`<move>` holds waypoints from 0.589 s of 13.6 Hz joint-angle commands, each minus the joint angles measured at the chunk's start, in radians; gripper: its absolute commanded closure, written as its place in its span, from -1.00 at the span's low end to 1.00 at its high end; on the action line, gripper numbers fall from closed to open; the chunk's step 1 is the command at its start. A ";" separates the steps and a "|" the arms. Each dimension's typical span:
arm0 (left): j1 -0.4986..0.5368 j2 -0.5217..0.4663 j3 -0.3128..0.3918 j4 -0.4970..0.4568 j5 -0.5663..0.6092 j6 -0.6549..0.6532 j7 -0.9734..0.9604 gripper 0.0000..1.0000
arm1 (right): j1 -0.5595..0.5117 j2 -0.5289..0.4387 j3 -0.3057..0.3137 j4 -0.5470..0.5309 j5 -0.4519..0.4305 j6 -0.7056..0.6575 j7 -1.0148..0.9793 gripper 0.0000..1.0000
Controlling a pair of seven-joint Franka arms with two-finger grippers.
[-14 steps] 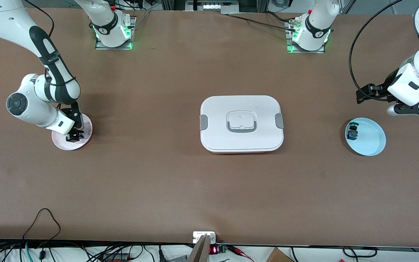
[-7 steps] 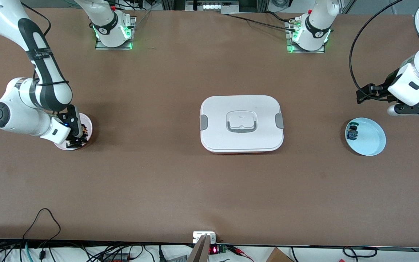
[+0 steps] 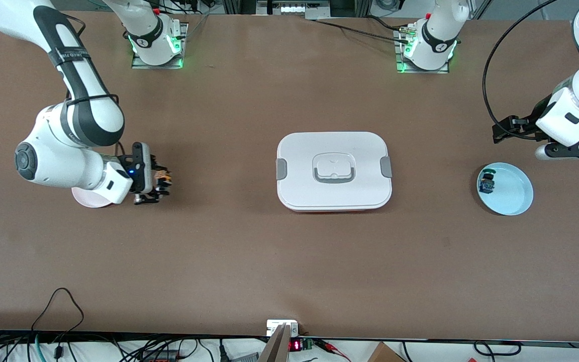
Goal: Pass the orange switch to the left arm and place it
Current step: 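Lift the orange switch with the right gripper toward the white box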
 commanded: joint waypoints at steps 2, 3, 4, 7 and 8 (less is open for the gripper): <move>0.024 0.029 0.005 0.040 -0.073 -0.023 0.022 -1.00 | 0.050 0.008 0.029 0.054 0.270 -0.014 0.025 1.00; 0.023 0.039 0.005 0.054 -0.073 -0.028 0.019 -1.00 | 0.079 0.011 0.029 0.065 0.326 -0.011 0.028 1.00; 0.023 0.045 0.005 0.057 -0.074 -0.043 0.019 -1.00 | 0.096 0.012 0.029 0.068 0.378 -0.010 0.038 1.00; 0.025 0.058 0.003 0.063 -0.144 -0.118 0.020 -1.00 | 0.154 0.012 0.030 0.088 0.637 -0.008 0.061 1.00; 0.034 0.064 0.006 0.062 -0.195 -0.144 0.020 -1.00 | 0.173 0.012 0.030 0.088 0.747 -0.007 0.055 1.00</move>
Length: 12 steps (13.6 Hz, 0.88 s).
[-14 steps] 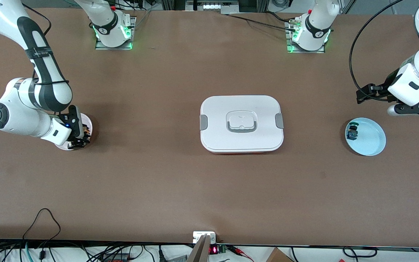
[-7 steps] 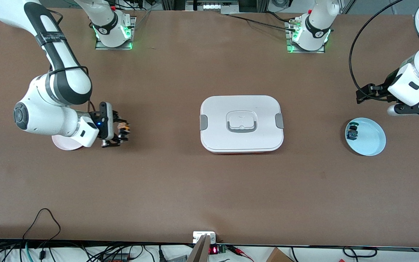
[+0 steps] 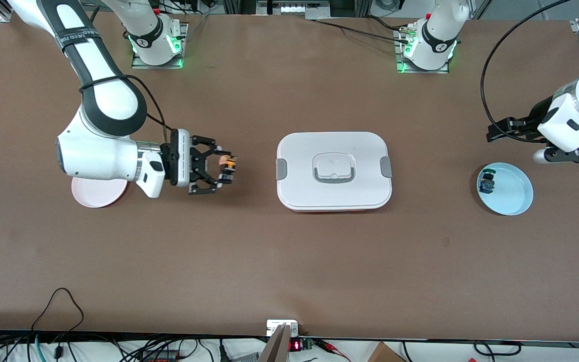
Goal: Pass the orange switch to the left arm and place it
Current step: 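Lift the orange switch with the right gripper toward the white box, then carry the switch above the box while the left gripper reaches toward it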
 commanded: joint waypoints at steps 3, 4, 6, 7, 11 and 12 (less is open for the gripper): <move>0.071 0.072 0.001 0.036 -0.273 -0.103 0.020 -1.00 | 0.087 0.011 -0.001 0.055 0.316 0.033 -0.001 1.00; 0.088 0.089 0.001 0.036 -0.316 -0.119 0.024 -1.00 | 0.105 0.014 0.000 0.076 0.339 0.035 -0.003 1.00; 0.145 0.103 -0.002 0.030 -0.521 -0.167 0.100 -1.00 | 0.149 0.020 0.000 0.105 0.427 0.044 -0.030 1.00; 0.186 0.104 0.001 0.025 -0.642 -0.220 0.137 -1.00 | 0.171 0.020 0.000 0.106 0.512 0.071 -0.082 1.00; 0.188 0.121 -0.049 -0.083 -0.965 -0.158 0.212 -1.00 | 0.246 0.037 -0.001 0.106 0.797 0.085 -0.323 1.00; 0.185 0.126 -0.087 -0.106 -1.064 -0.105 0.212 -1.00 | 0.245 0.043 -0.001 0.106 0.806 0.084 -0.360 1.00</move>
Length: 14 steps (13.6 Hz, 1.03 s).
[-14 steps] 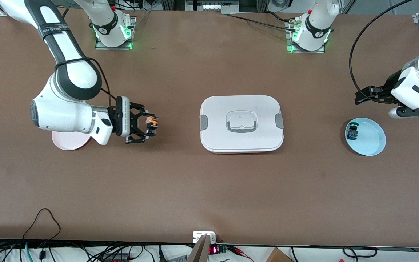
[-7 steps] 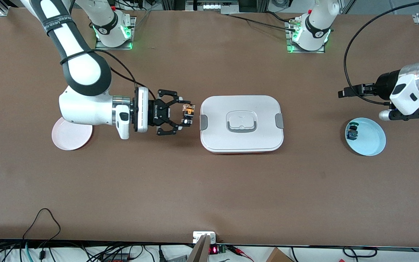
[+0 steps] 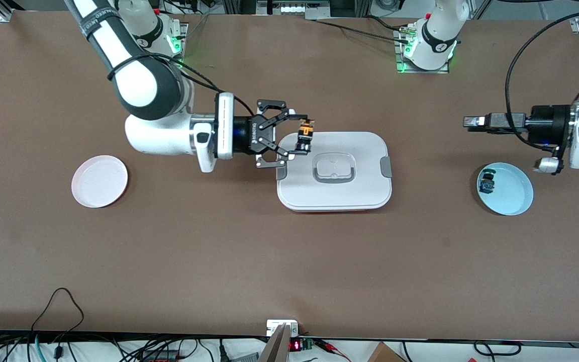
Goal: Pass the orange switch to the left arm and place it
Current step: 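Carry the switch above the box while the left gripper reaches toward it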
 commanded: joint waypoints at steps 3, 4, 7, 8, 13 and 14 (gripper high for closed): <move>-0.016 0.030 -0.173 -0.056 -0.305 0.191 0.045 -1.00 | 0.010 0.033 -0.004 0.020 0.062 0.001 -0.126 1.00; -0.017 0.048 -0.193 -0.056 -0.331 0.224 0.074 -1.00 | 0.011 0.033 -0.004 0.020 0.062 0.001 -0.134 1.00; -0.017 0.097 -0.284 -0.057 -0.399 0.320 0.133 -1.00 | 0.016 0.044 -0.004 0.021 0.073 0.001 -0.146 1.00; -0.017 0.108 -0.314 -0.056 -0.401 0.357 0.134 -1.00 | 0.019 0.042 -0.004 0.021 0.073 0.001 -0.146 1.00; -0.017 0.153 -0.436 -0.079 -0.483 0.413 0.249 -1.00 | 0.033 0.044 -0.004 0.017 0.078 0.004 -0.152 1.00; -0.017 0.154 -0.454 -0.085 -0.485 0.432 0.249 -1.00 | 0.034 0.044 -0.004 0.018 0.078 0.005 -0.152 1.00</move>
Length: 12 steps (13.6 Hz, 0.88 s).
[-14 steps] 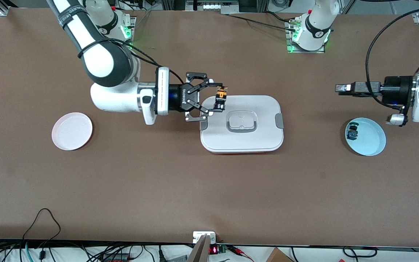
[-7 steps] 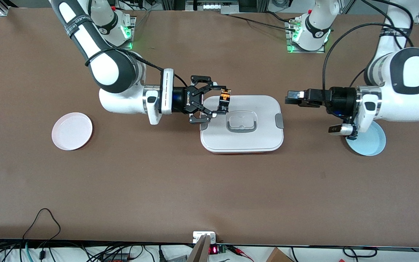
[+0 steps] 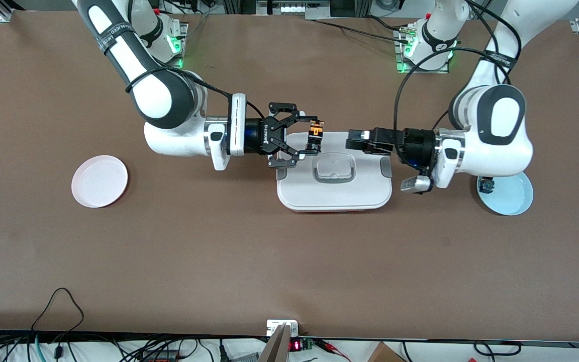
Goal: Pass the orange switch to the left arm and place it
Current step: 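Carry the switch above the box while the left gripper reaches toward it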
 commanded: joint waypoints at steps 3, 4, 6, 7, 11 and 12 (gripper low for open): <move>0.001 -0.003 -0.075 -0.023 -0.033 0.075 0.035 -1.00 | 0.011 0.008 -0.001 0.018 0.024 0.010 -0.027 1.00; -0.008 -0.003 -0.075 -0.023 -0.033 0.077 0.042 -1.00 | 0.011 0.010 -0.001 0.018 0.024 0.010 -0.027 1.00; -0.019 0.008 -0.077 -0.020 -0.039 0.078 0.102 -0.84 | 0.012 0.010 -0.001 0.018 0.024 0.012 -0.027 1.00; -0.020 0.014 -0.077 -0.021 -0.039 0.077 0.146 -0.67 | 0.014 0.010 -0.001 0.018 0.024 0.012 -0.027 1.00; -0.031 0.051 -0.079 -0.015 -0.041 0.077 0.286 0.29 | 0.012 0.010 -0.001 0.020 0.024 0.015 -0.025 1.00; -0.031 0.051 -0.079 -0.014 -0.041 0.077 0.286 0.40 | 0.012 0.010 -0.002 0.020 0.025 0.016 -0.025 1.00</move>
